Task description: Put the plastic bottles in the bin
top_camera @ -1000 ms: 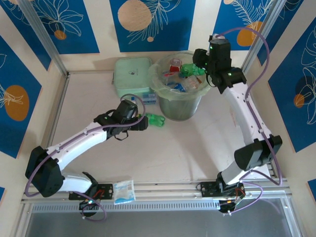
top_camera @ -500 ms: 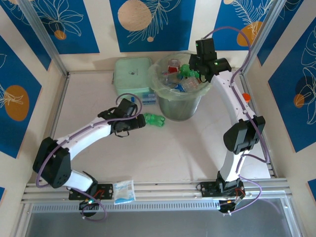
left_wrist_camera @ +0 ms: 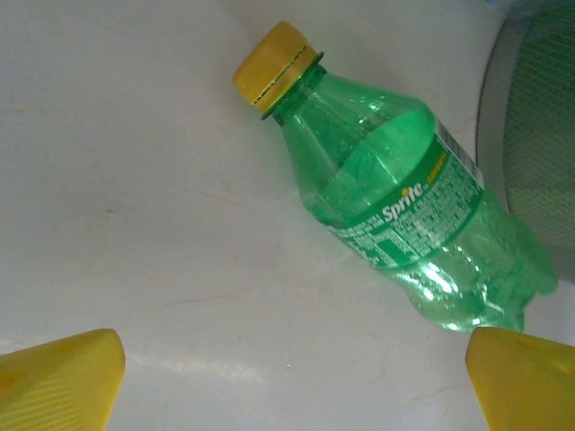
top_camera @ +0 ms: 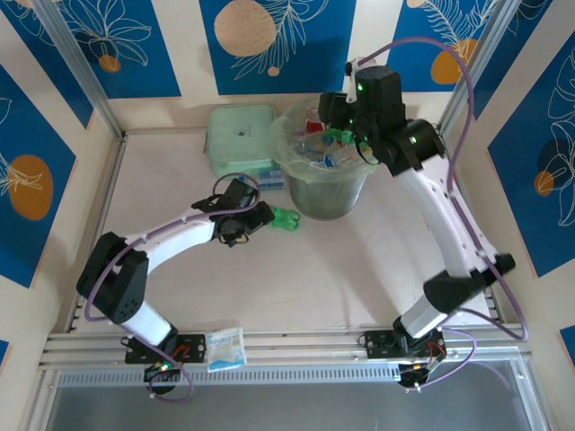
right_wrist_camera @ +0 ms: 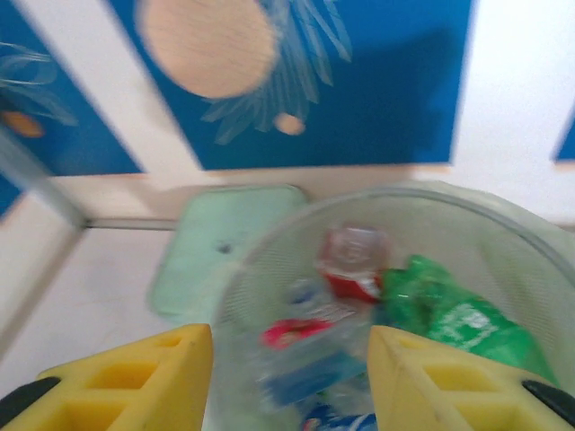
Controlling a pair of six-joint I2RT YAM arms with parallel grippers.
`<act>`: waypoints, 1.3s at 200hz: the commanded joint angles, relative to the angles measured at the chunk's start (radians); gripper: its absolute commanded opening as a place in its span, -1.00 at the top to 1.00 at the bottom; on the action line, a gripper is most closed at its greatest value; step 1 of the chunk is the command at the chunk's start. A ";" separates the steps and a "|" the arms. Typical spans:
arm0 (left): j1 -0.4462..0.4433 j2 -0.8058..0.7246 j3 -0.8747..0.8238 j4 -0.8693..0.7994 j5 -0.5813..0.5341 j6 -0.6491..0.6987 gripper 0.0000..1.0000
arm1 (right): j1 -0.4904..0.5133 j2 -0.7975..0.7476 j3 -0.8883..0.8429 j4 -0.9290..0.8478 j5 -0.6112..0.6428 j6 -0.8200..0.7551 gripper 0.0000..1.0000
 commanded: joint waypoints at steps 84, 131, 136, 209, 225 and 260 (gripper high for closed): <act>0.006 0.260 0.273 -0.113 -0.091 -0.299 -0.93 | 0.380 -0.392 -0.429 -0.089 0.246 0.090 -0.03; -0.003 0.356 0.382 -0.215 -0.103 -0.288 -0.89 | 0.428 -0.447 -0.487 -0.121 0.303 0.148 -0.03; -0.003 0.366 0.389 -0.227 -0.105 -0.289 -0.89 | 0.432 -0.449 -0.490 -0.124 0.306 0.151 -0.03; -0.011 0.432 0.396 -0.251 -0.069 -0.269 -0.59 | 0.477 -0.476 -0.533 -0.150 0.353 0.192 -0.02; -0.011 0.406 0.364 -0.232 -0.070 -0.258 -0.46 | 0.478 -0.494 -0.548 -0.148 0.353 0.205 -0.02; -0.008 0.338 0.283 -0.210 -0.081 -0.239 -0.20 | 0.479 -0.529 -0.576 -0.148 0.347 0.228 -0.02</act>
